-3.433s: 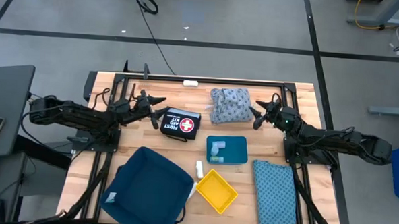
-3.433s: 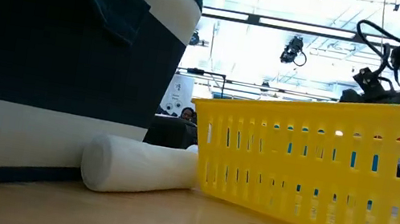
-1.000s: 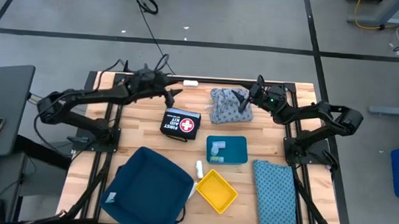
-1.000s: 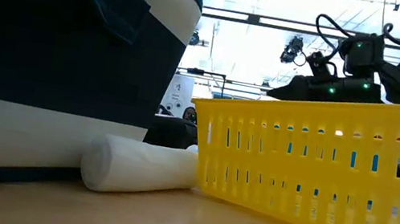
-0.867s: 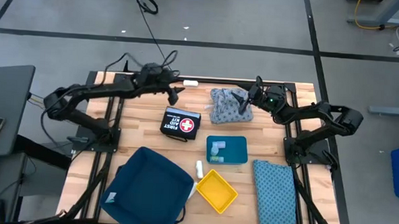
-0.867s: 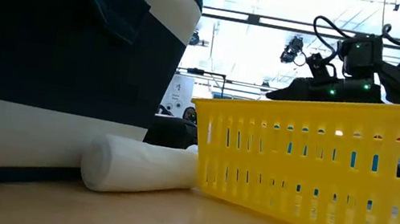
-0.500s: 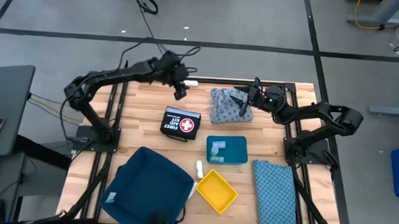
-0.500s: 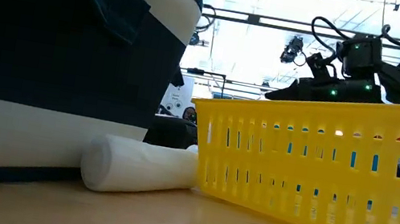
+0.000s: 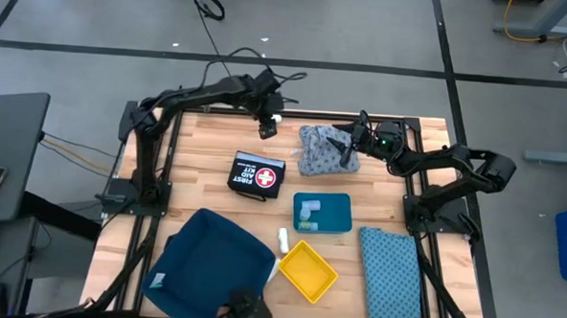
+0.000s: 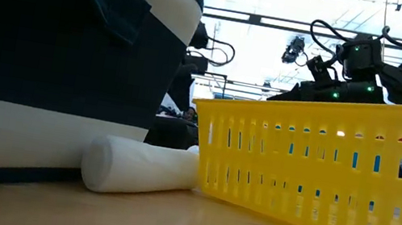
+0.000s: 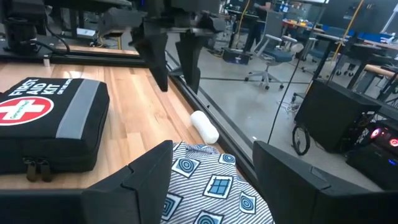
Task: Pick & place medical supplies in basket/bin
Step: Put the top white gauze into the yellow bin
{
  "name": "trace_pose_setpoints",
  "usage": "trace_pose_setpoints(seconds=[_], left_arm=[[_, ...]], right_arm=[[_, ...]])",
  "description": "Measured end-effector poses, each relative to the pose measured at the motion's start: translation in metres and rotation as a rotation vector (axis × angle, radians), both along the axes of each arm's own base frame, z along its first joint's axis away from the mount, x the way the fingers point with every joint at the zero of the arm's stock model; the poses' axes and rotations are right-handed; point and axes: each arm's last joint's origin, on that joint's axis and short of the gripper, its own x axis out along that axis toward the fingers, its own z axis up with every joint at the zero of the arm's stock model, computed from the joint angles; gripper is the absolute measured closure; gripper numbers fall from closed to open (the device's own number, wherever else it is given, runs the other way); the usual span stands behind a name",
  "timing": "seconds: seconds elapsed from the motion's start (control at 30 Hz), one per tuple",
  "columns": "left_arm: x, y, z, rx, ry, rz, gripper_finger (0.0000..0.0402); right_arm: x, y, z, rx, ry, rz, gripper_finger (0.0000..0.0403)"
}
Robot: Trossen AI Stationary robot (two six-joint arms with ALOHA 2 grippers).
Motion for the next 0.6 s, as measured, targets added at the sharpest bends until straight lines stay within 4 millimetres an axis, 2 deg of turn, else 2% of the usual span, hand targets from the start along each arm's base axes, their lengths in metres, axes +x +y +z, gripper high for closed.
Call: trace_pose_setpoints(seconds=[0.1,0.3,0.43,0.6], left_arm=[[0.004,0.006,0.002,-0.015,0.037,-0.013,0.0197],[0.004,0.012,0.025,0.024,0.039,-0.054,0.0198],[-0.005,0.025,0.038,0.077,0.051,-0.081,0.0198],[-0.023,0.047,0.033,0.126,0.108,-0.098,0.0198]], right_arm=[[0.000,0.000,0.000,0.000,0.000,0.000,0.0170],[0.000,0.000,0.000,0.003,-0.002,-0.001,0.0170],[0.000,0.000,0.000,0.003,-0.002,-0.001,0.0170],[0.000,0.000,0.000,0.005,-0.003,0.014,0.0170]])
